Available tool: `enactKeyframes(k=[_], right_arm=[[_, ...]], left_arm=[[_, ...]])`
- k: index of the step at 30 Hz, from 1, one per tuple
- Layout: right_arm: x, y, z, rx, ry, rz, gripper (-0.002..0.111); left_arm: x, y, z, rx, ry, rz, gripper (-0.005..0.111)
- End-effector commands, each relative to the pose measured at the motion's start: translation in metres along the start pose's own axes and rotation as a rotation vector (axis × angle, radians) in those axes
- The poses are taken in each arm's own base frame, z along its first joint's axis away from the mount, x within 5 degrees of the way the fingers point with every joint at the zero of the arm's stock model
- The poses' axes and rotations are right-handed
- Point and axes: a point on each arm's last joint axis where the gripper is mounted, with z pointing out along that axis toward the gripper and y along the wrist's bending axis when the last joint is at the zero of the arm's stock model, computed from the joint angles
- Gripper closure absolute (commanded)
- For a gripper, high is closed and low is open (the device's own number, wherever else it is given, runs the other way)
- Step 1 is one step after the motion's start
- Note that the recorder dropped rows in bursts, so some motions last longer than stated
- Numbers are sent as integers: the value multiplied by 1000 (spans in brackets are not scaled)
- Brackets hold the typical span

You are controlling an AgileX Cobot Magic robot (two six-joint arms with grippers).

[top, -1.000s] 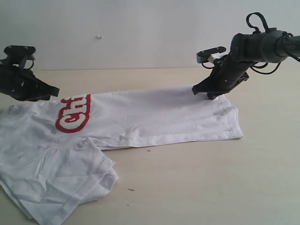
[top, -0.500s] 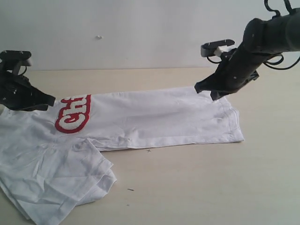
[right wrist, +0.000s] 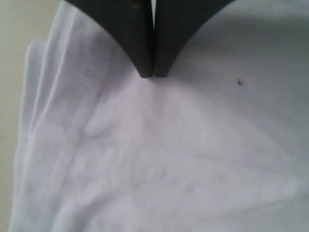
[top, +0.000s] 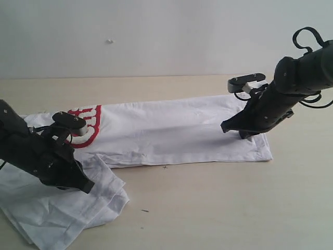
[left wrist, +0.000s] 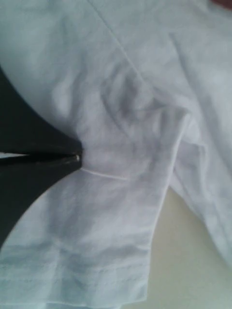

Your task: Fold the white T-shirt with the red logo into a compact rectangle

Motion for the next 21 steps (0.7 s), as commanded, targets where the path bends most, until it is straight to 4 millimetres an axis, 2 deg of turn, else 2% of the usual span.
enactKeyframes(k=[1,5,7,12,15,17,21], right_arm=[[18,0,9,-4,107,-10,108],[45,-21,15,88,186,62,108],[49,-27,15,91,195,91,108],[43,-26,3,86,165,88,108],[36,-24,-9,78,122,103,108],[30,-23,-22,67,74,101,108],[22,-19,-38,34,20,119,108]], left_arm=[[9,-5,5,-5,20,-7,107],[15,-12,4,54,53,-31,107],[13,-18,-2,98,44,-56,107],[4,-37,-27,101,-37,-2,107],[-2,-42,-45,104,-109,-13,107],[-3,-52,-59,135,-136,43,106],[6,-91,-55,241,-29,213,83]])
